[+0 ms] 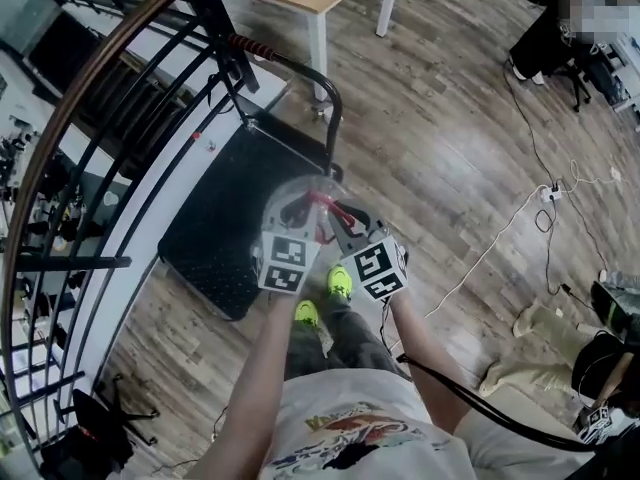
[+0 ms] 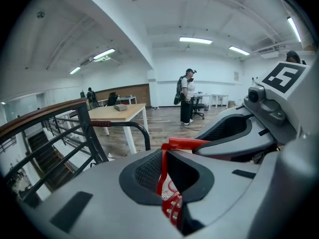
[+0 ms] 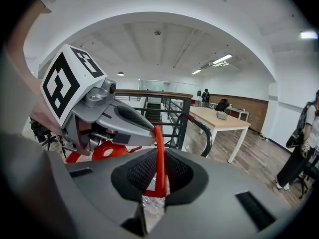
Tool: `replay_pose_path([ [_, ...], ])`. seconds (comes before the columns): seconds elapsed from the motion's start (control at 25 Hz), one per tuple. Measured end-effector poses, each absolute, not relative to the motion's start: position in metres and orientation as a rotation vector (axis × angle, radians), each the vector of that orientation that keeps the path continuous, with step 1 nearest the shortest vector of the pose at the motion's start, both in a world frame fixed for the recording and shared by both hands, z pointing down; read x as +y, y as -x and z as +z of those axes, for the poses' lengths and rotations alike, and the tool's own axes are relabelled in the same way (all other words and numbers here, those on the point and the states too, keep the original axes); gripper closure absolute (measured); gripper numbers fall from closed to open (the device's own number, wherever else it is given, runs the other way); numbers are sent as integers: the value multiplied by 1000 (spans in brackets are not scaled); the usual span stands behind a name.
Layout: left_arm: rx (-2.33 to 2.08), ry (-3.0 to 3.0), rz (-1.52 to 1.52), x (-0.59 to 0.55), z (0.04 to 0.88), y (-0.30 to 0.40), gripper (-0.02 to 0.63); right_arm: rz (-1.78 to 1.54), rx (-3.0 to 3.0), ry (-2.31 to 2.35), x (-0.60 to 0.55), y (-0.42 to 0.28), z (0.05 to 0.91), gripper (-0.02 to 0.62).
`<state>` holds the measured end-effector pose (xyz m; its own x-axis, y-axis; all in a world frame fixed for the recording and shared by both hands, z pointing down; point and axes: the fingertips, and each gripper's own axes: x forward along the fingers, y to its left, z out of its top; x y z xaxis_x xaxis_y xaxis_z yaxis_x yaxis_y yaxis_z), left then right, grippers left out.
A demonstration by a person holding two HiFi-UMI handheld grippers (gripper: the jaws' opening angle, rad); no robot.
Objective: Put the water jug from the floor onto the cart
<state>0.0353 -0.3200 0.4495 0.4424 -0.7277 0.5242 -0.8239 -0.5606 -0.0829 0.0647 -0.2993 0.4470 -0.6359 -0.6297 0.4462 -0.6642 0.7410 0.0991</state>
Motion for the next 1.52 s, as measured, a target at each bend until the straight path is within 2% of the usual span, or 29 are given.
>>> replay_pose_path([
  [0.32,-1438,-2427,767,-330,459,-4,575,97,-2508,-887,-312,-34,456,543],
  [0.76,-1477,-2346,737,-351,481,89,575,87,-2504,-782,-335,58,476,543],
  [1.12,-1421,-2305,771,-420,515,181,574,172,-2472,-780,-404,150,510,543],
  [1.52,-1342,-2307,807,-491,582,237,574,260,-2416,-820,-474,206,576,543],
])
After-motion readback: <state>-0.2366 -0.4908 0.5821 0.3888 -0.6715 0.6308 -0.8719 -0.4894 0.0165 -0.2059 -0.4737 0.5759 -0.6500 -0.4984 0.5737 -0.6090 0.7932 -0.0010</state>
